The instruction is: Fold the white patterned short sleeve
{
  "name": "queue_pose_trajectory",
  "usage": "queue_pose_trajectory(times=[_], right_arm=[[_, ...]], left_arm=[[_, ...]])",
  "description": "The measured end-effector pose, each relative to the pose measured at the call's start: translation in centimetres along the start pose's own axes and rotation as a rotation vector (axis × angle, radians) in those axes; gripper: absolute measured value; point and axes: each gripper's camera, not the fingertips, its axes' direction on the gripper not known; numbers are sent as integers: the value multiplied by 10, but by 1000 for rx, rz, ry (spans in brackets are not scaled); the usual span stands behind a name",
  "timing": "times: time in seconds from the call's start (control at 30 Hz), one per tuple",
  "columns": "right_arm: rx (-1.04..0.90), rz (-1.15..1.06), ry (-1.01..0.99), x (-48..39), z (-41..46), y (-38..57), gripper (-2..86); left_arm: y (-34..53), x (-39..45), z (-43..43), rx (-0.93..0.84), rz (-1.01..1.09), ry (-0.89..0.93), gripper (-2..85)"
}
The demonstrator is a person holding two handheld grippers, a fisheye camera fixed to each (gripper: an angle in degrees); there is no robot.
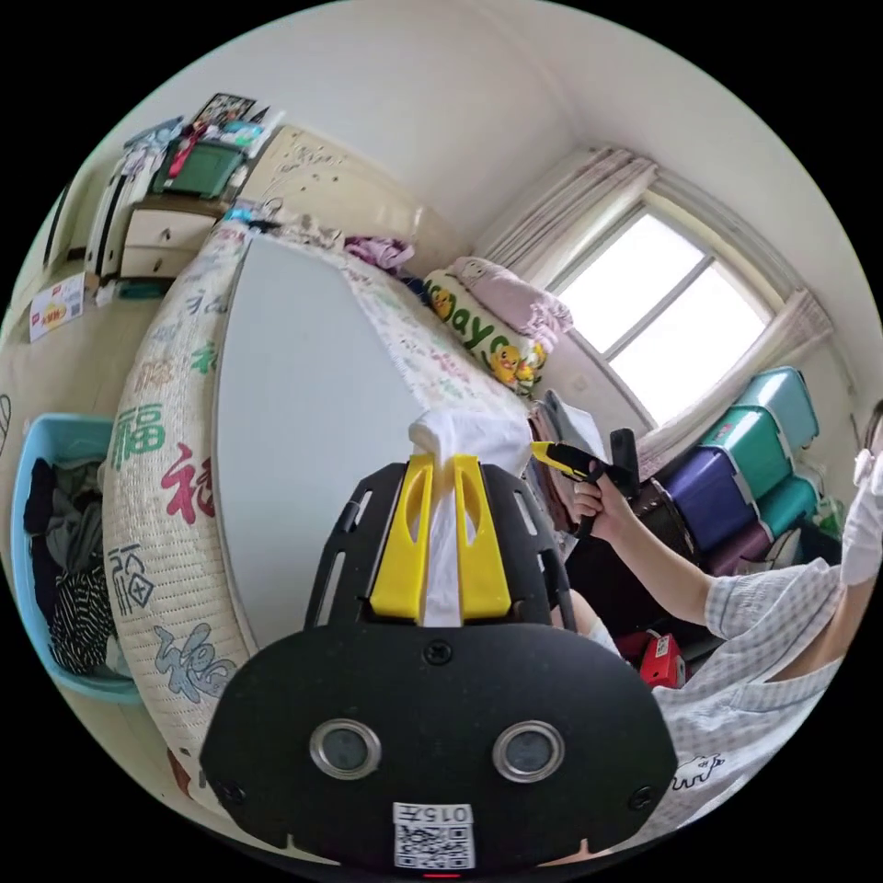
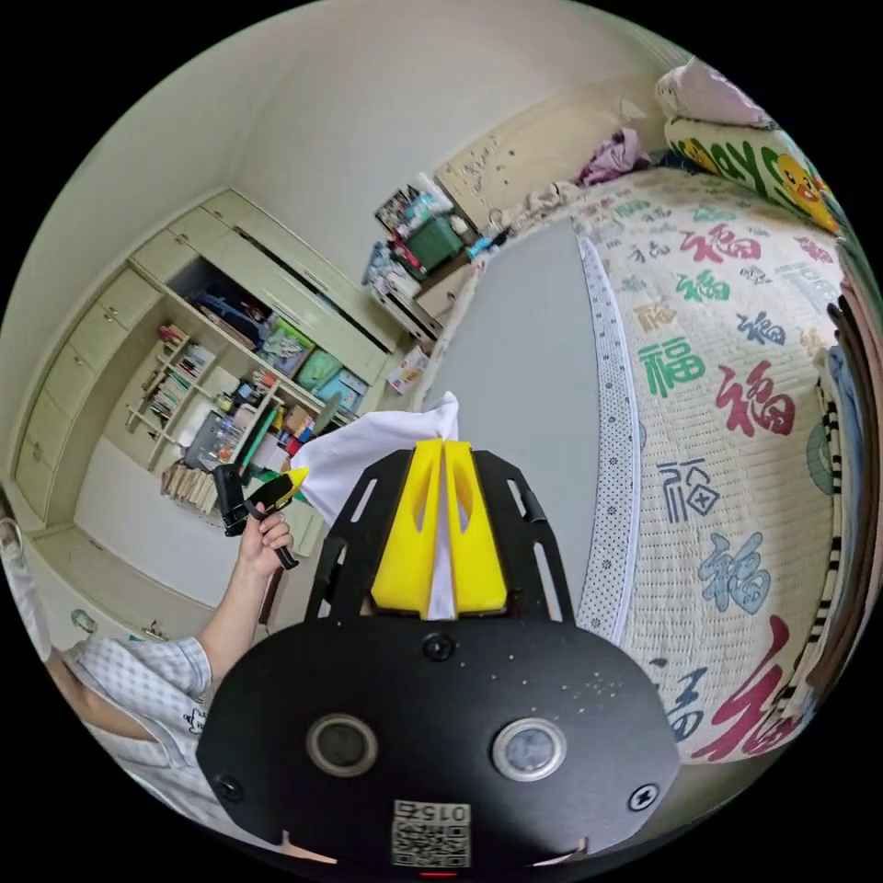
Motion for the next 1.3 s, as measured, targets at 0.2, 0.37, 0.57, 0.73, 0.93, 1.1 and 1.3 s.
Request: queue_pose_trajectory(times=[0.2,0.37,0.57,0.73,0.93,1.1,1.3], right_arm=[[223,-114,-16,-30,-146,104,-3],[403,-186,35,-51,-258,187,-4],[501,-257,143,-64,-337,248,-4],[521,-234,141,-58,-374,264,-3],[470,-283,91,-78,-395,245,-4],[347,-271,105,-93,-367,201,-4],[278,-282,44,-116,-295,121,-3]], left_arm=[[15,128,-48,85,201,100,28],[25,214,-66,136,337,214,27],[29,279,-58,112,383,275,25],[38,304,-49,100,364,327,24],[59,294,-42,59,245,397,20],[72,272,-61,88,150,397,20],[46,252,-137,209,170,270,21]])
